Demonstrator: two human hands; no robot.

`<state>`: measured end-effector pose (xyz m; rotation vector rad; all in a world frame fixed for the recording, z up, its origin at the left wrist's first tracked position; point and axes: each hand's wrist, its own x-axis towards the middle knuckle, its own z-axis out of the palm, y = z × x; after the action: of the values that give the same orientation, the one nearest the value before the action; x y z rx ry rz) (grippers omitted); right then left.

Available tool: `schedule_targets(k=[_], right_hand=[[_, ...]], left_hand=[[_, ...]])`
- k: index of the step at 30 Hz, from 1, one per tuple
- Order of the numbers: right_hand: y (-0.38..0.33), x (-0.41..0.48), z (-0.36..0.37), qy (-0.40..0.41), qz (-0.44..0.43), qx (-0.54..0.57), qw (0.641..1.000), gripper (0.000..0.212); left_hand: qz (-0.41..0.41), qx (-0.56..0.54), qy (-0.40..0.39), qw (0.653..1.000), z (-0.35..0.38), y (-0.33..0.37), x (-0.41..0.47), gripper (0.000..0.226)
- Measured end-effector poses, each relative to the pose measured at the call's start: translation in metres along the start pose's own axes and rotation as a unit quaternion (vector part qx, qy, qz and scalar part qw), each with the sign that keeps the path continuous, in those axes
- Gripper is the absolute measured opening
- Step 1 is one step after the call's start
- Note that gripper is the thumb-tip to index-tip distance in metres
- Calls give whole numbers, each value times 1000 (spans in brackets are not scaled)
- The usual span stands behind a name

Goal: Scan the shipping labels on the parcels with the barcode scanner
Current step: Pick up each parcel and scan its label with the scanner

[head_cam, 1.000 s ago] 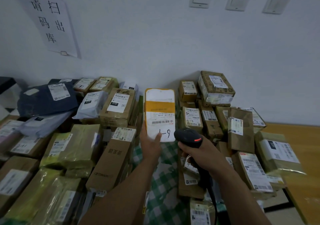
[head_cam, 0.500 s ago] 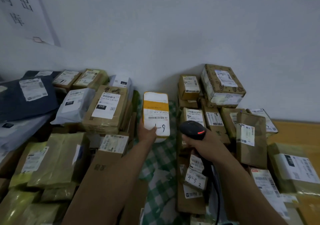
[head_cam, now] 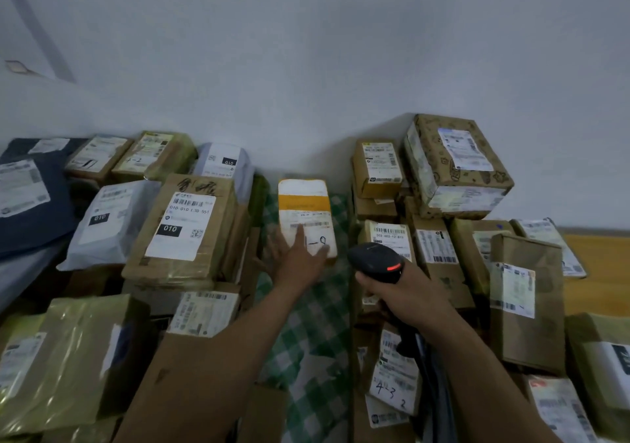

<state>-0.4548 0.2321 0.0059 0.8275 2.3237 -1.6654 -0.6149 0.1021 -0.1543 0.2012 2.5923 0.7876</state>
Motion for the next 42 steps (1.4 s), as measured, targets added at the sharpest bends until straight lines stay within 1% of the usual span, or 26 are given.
schedule_targets(k=[2, 3, 6, 9, 11, 13, 15, 19, 24, 26, 28, 29, 30, 32, 33, 34, 35, 36, 38, 40, 42], right_hand=[[5, 5, -1, 4, 6, 1, 1000, 14], [8, 7, -2, 5, 8, 6, 1000, 17], [12, 14, -3, 14, 9, 24, 1000, 16], [17, 21, -3, 19, 17, 35, 999, 20], [20, 26, -2, 16, 19, 37, 999, 23], [22, 28, -1, 15, 19, 43, 999, 25], [24, 29, 0, 15, 20, 54, 998, 27], [21, 25, 1, 17, 18, 51, 998, 30], [17, 7, -11, 49, 8, 42, 998, 18], [20, 3, -17, 66, 10, 52, 996, 15], [23, -6, -24, 80, 16, 59, 995, 14], [24, -9, -27, 86, 20, 59, 994, 14], [26, -13, -31, 92, 24, 59, 994, 14], [31, -21, -37, 100, 29, 61, 993, 15], [33, -26, -39, 104, 29, 65, 992, 15], [36, -31, -40, 107, 26, 70, 991, 16], [38, -35, -42, 109, 23, 74, 991, 16], [41, -40, -42, 109, 18, 76, 991, 16], [46, -48, -41, 114, 11, 82, 990, 13], [51, -54, -41, 125, 20, 102, 987, 18], [51, -61, -41, 136, 22, 105, 985, 22]], left_hand=[[25, 90, -29, 995, 4, -2, -3, 116], [33, 119, -21, 992, 4, -4, -2, 119], [38, 170, 25, 984, 0, -7, 13, 110], [52, 232, 1, 971, -18, 4, 32, 99], [94, 245, -5, 965, -35, 11, 38, 85], [153, 276, 21, 949, -48, 10, 39, 78], [173, 284, 35, 942, -49, 6, 38, 80], [167, 268, 23, 948, -49, 0, 39, 87], [153, 256, -15, 955, -49, 10, 40, 83], [164, 183, -8, 969, -45, 19, 35, 71], [191, 48, 4, 980, -38, 39, 16, 53], [182, -24, -9, 983, -35, 51, 2, 47], [161, -90, -41, 982, -32, 64, -14, 46], [119, -203, -122, 964, -24, 82, -44, 49], [119, -227, -144, 956, -14, 85, -54, 45], [134, -242, -145, 950, -7, 89, -63, 43], [149, -247, -137, 948, 2, 88, -67, 49], [153, -268, -134, 942, 9, 86, -70, 61], [117, -316, -156, 929, 14, 82, -75, 80], [68, -372, -184, 907, 15, 79, -83, 95], [30, -405, -189, 894, 17, 74, -87, 100]])
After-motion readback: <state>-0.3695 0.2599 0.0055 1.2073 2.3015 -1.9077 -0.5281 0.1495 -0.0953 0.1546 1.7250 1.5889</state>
